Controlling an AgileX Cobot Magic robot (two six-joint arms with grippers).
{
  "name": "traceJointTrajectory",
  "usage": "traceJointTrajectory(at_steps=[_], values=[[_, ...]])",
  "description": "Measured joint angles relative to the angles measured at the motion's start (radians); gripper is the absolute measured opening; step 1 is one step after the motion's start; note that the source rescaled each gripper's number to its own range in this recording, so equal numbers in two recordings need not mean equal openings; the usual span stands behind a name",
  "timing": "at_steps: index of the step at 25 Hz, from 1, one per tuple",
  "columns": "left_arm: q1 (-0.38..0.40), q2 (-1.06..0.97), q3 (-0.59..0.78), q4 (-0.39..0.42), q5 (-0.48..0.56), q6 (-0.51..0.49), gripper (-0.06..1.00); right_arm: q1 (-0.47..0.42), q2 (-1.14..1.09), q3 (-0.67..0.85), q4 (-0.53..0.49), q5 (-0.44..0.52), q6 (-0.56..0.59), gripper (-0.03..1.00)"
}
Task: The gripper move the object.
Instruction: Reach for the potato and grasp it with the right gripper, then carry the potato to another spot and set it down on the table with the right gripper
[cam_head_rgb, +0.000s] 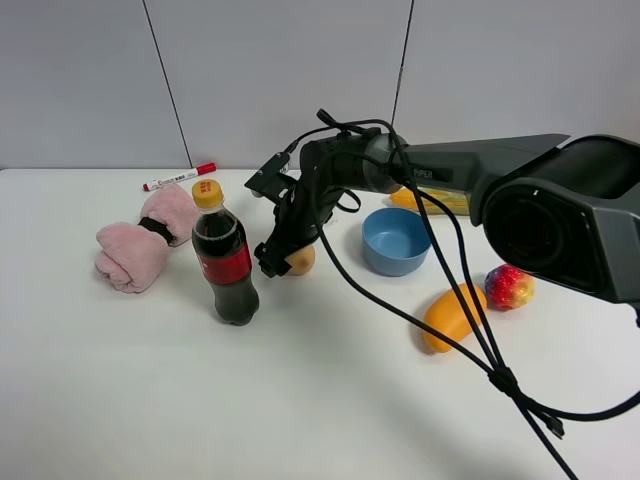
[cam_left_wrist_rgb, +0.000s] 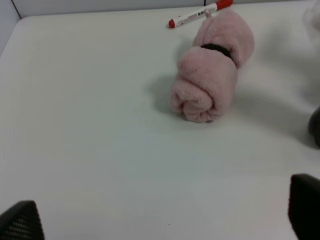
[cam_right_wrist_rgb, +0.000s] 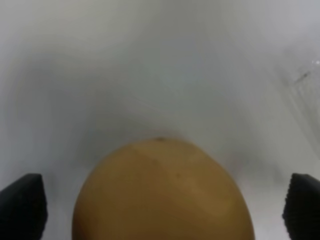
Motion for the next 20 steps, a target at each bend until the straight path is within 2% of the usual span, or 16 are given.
traceJointTrajectory(at_steps=[4,5,6,10,14,20], values=[[0.000,0.000,0.000,0.000,0.000,0.000,1.00,0.000,0.002,0.000,0.000,0.004,-0.001,0.48],[0.000,0.000,0.000,0.000,0.000,0.000,1.00,0.000,0.002,0.000,0.000,0.004,-0.001,0.48],[0.000,0.000,0.000,0.000,0.000,0.000,1.00,0.000,0.002,0.000,0.000,0.008,-0.001,0.38],[0.000,0.000,0.000,0.000,0.000,0.000,1.00,0.001,0.002,-0.001,0.000,0.014,-0.001,0.10],[0.000,0.000,0.000,0.000,0.000,0.000,1.00,0.001,-0.001,-0.001,0.000,0.014,-0.001,0.02],[0.000,0.000,0.000,0.000,0.000,0.000,1.00,0.001,-0.069,-0.003,-0.002,0.087,0.001,0.00]])
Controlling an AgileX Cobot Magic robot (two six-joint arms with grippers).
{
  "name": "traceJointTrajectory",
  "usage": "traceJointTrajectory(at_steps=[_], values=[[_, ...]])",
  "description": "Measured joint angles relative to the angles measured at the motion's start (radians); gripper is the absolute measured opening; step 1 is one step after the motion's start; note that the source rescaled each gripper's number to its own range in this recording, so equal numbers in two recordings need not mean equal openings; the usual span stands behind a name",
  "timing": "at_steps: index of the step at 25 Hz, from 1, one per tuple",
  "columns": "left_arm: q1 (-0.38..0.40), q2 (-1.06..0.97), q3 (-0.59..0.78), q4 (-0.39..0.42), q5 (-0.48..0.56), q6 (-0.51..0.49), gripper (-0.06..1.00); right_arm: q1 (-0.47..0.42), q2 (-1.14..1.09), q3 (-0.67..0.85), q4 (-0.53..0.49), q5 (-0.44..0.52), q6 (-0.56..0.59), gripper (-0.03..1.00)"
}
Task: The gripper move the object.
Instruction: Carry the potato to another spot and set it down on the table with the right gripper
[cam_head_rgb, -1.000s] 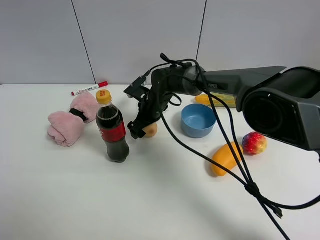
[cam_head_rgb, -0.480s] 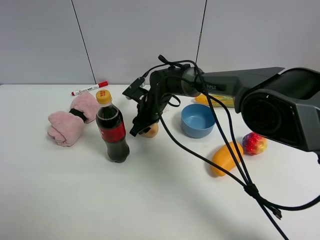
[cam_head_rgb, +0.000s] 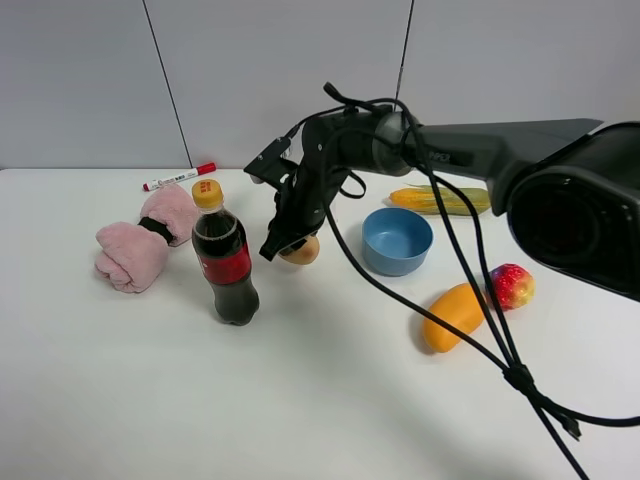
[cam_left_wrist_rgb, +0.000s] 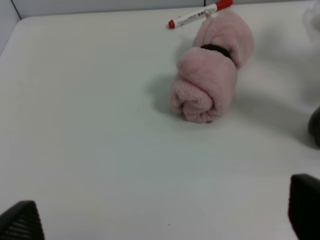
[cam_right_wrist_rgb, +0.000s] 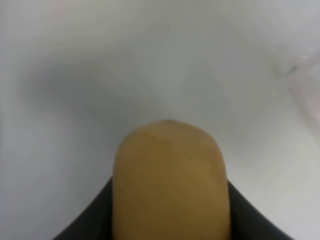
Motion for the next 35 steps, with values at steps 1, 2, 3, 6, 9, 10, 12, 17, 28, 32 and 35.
traceJointTrajectory(at_steps=[1,2,3,6,9,10,12,17,28,32,35], values=[[0.000,0.000,0.000,0.000,0.000,0.000,1.00,0.000,-0.024,-0.001,0.000,0.017,0.001,0.00],[0.000,0.000,0.000,0.000,0.000,0.000,1.00,0.000,-0.044,-0.003,0.000,0.036,0.001,0.00],[0.000,0.000,0.000,0.000,0.000,0.000,1.00,0.000,-0.070,-0.005,0.000,0.050,0.001,0.00],[0.000,0.000,0.000,0.000,0.000,0.000,1.00,-0.003,-0.141,-0.008,-0.001,0.117,0.007,0.00],[0.000,0.000,0.000,0.000,0.000,0.000,1.00,-0.004,-0.201,-0.008,-0.002,0.202,0.009,0.00],[0.000,0.000,0.000,0.000,0.000,0.000,1.00,-0.006,-0.219,-0.008,-0.001,0.226,0.009,0.00],[0.000,0.000,0.000,0.000,0.000,0.000,1.00,-0.018,-0.247,-0.008,0.000,0.282,0.009,0.00],[0.000,0.000,0.000,0.000,0.000,0.000,1.00,-0.089,-0.295,-0.008,-0.031,0.382,0.009,0.00],[0.000,0.000,0.000,0.000,0.000,0.000,1.00,-0.288,-0.348,-0.006,-0.132,0.483,0.009,0.00],[0.000,0.000,0.000,0.000,0.000,0.000,1.00,-0.354,-0.374,0.037,-0.132,0.483,0.009,0.00],[0.000,0.000,0.000,0.000,0.000,0.000,1.00,-0.410,-0.409,0.102,-0.133,0.483,0.009,0.00]])
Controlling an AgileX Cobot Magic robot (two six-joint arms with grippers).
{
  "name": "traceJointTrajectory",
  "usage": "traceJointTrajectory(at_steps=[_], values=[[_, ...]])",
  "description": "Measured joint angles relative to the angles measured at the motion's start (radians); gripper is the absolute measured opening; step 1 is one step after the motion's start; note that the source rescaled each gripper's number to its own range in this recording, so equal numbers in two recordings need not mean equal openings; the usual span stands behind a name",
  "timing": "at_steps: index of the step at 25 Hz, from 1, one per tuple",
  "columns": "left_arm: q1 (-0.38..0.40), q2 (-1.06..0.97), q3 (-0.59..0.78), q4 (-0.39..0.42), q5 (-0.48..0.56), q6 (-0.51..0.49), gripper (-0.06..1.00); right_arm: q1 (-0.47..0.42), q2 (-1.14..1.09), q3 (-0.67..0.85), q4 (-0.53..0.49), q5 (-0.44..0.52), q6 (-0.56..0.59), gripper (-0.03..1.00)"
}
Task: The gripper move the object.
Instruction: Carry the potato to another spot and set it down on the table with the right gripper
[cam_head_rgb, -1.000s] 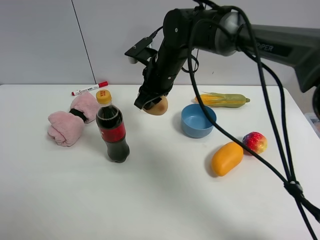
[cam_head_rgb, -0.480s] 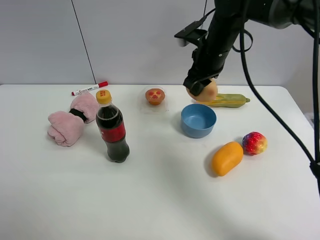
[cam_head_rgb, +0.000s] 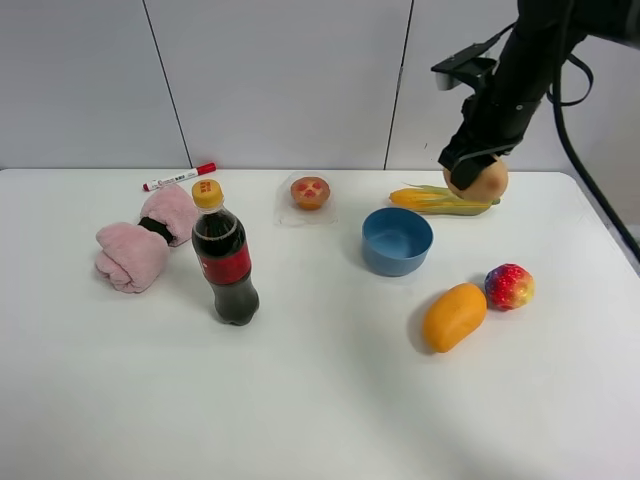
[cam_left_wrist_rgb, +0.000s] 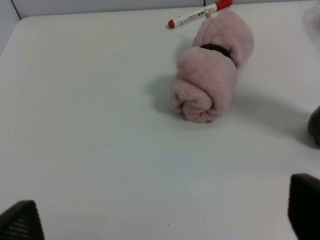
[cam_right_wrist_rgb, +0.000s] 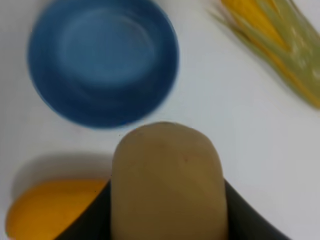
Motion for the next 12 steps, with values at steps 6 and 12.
traceJointTrajectory(at_steps=[6,12], values=[[0.000,0.000,0.000,0.000,0.000,0.000,1.00,-0.103,-0.125,0.192,-0.028,-0.023,0.000,0.00],[0.000,0.000,0.000,0.000,0.000,0.000,1.00,-0.192,-0.249,0.448,-0.054,-0.295,0.000,0.00]])
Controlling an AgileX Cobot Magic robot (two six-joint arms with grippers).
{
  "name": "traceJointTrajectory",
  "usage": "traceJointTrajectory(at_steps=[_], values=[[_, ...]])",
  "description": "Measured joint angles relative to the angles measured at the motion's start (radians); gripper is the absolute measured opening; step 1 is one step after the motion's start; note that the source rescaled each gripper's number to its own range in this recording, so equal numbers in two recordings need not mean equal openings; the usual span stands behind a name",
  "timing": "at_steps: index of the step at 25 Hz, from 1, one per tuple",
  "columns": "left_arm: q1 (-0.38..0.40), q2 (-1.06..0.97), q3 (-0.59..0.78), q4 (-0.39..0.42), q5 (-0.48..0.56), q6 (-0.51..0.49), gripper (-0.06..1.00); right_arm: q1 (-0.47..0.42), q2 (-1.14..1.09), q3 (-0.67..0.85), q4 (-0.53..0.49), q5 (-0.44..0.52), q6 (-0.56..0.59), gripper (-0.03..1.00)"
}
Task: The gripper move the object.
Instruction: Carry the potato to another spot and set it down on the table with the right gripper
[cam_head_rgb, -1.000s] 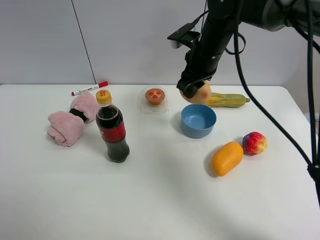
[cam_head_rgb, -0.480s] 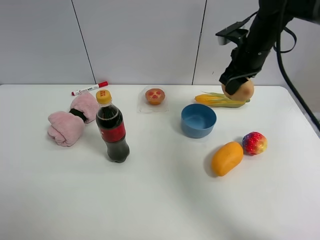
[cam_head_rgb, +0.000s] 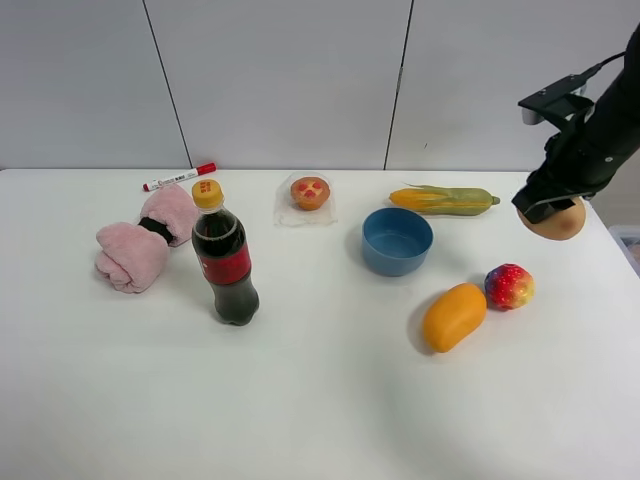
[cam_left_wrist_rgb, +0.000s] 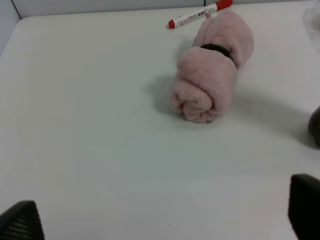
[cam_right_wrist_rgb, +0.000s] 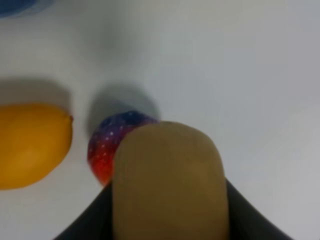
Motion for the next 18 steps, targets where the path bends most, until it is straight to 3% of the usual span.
traceJointTrajectory(at_steps=[8,12,18], values=[[0.000,0.000,0.000,0.000,0.000,0.000,1.00,-0.012,0.008,0.198,0.035,-0.475,0.000,0.00],[0.000,0.000,0.000,0.000,0.000,0.000,1.00,-0.012,0.065,0.209,0.067,-0.603,0.000,0.00],[0.000,0.000,0.000,0.000,0.000,0.000,1.00,-0.012,0.201,0.211,0.077,-0.672,0.000,0.00]])
